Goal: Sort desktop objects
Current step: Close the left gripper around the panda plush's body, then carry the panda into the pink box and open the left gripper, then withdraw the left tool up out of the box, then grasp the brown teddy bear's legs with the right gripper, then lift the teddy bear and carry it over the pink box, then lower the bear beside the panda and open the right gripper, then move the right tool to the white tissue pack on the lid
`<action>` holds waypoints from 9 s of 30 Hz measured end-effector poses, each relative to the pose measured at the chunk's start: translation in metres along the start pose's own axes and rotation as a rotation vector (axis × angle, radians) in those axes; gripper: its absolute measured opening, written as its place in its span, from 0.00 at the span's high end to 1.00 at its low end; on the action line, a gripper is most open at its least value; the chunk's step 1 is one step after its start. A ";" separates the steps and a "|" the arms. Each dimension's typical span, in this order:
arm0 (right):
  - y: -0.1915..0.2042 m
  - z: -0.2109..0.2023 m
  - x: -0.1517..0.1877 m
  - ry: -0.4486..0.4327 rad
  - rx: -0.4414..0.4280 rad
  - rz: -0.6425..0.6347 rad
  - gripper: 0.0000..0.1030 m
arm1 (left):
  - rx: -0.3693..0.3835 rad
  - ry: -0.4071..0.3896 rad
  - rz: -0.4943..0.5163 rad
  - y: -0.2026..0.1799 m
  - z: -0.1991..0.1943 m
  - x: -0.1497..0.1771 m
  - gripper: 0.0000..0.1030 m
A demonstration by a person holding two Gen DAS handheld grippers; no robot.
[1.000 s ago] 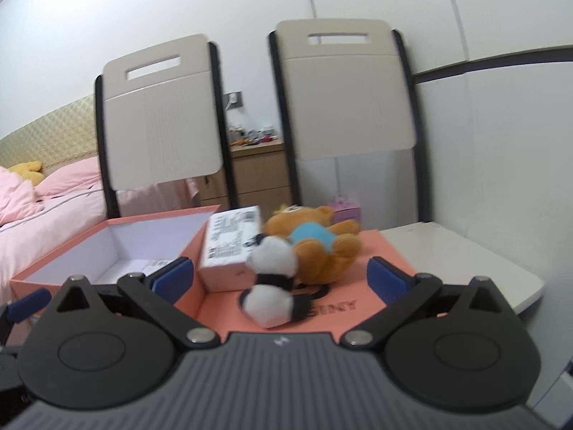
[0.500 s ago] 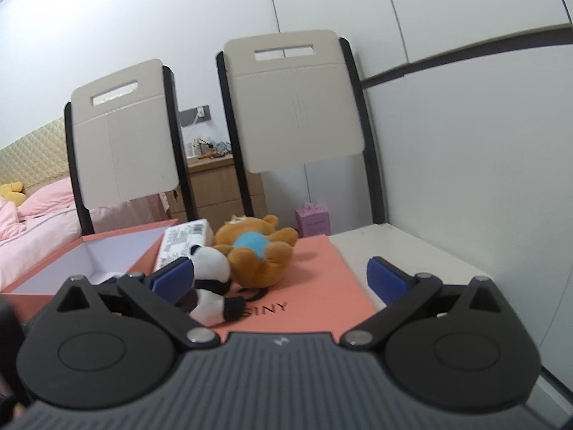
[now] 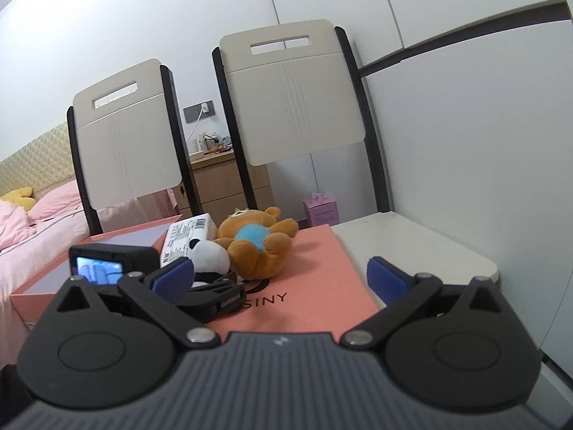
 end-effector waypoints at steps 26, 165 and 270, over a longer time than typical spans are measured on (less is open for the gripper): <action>0.066 0.057 0.027 0.126 -0.059 -0.094 0.00 | -0.122 0.104 -0.073 0.291 -0.016 -0.102 0.59; 0.078 0.170 -0.053 0.046 -0.011 -0.016 0.32 | -0.202 -0.188 -0.260 0.247 -0.171 0.038 0.00; 0.174 0.076 0.015 -0.038 -0.192 -0.215 0.00 | -0.221 -0.215 -0.220 0.236 -0.174 0.038 0.00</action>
Point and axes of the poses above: each gripper's, at about its wrist camera, not at the fingertips, and z roughly the way its jaws point, y to its left, x to its underside, the point moved 7 cm from there along z, roughly the way its jaws point, and after that the axes turned 8 degrees about x, right-handed, at the moved point
